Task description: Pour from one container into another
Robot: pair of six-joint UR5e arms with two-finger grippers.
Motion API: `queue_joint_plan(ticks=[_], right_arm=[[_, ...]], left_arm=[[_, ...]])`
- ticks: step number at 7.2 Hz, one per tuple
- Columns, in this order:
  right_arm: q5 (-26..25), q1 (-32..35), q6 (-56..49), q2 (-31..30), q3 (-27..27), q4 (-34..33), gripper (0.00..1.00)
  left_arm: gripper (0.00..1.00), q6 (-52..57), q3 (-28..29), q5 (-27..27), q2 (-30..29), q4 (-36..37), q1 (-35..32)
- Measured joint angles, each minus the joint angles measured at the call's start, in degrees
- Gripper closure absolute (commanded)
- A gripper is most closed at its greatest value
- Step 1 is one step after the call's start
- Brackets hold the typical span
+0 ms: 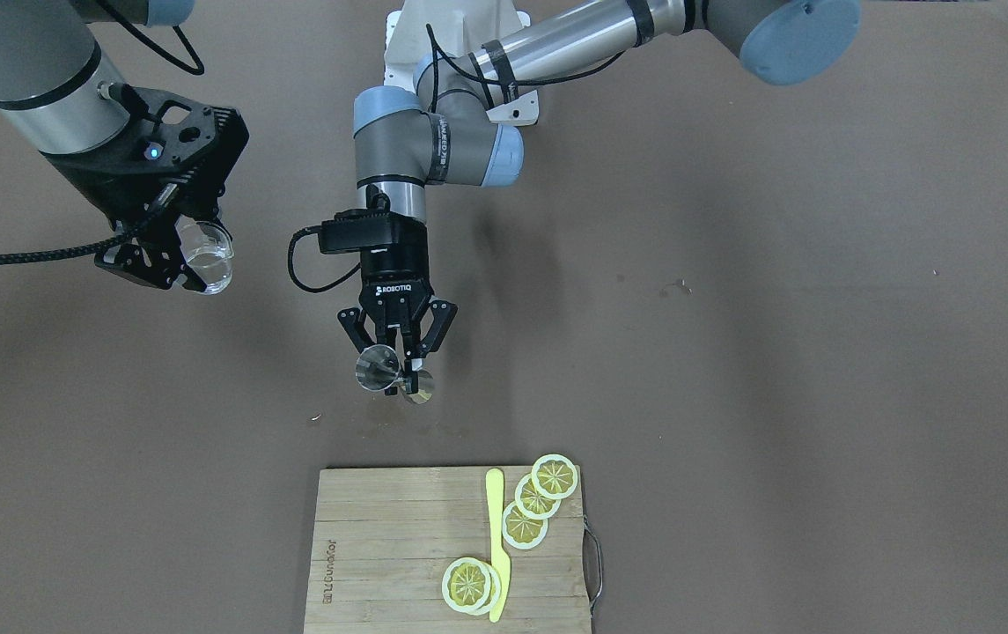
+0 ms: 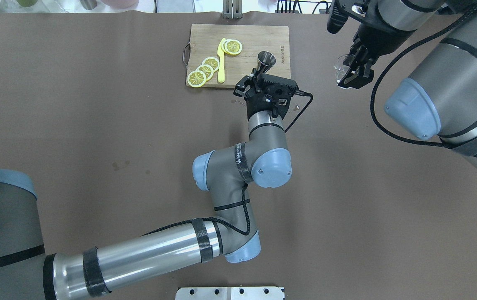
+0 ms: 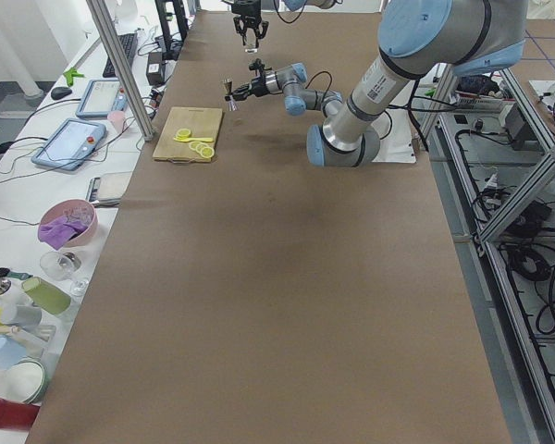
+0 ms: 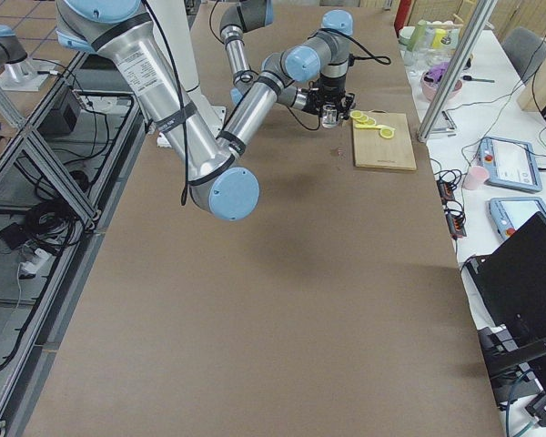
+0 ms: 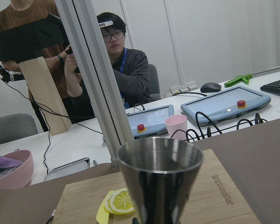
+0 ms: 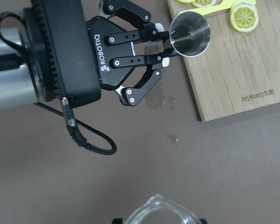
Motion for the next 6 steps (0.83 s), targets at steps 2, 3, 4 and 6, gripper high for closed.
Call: queue_joint_plan(ticks=[2, 3, 4, 6], right_arm=[[-1.26, 0.46, -2.03, 0.49, -0.68, -0.61, 1.00], [-2.03, 0.62, -2.23, 1.58, -1.87, -0.66, 1.00], [-2.41, 0.74, -2.31, 3.24, -3.78, -0.70, 1.00], [-2.49, 1.07, -2.90, 7.76, -9.50, -0.90, 1.00]], left_arm=[[1.00, -0.01, 0.26, -0.01, -0.22, 0.02, 0.02], [1.00, -0.01, 0.25, -0.03, -0.24, 0.02, 0.02], [1.00, -0.01, 0.24, -0.11, -0.25, 0.02, 0.02], [1.00, -0.01, 0.18, -0.31, -0.25, 0.02, 0.02]])
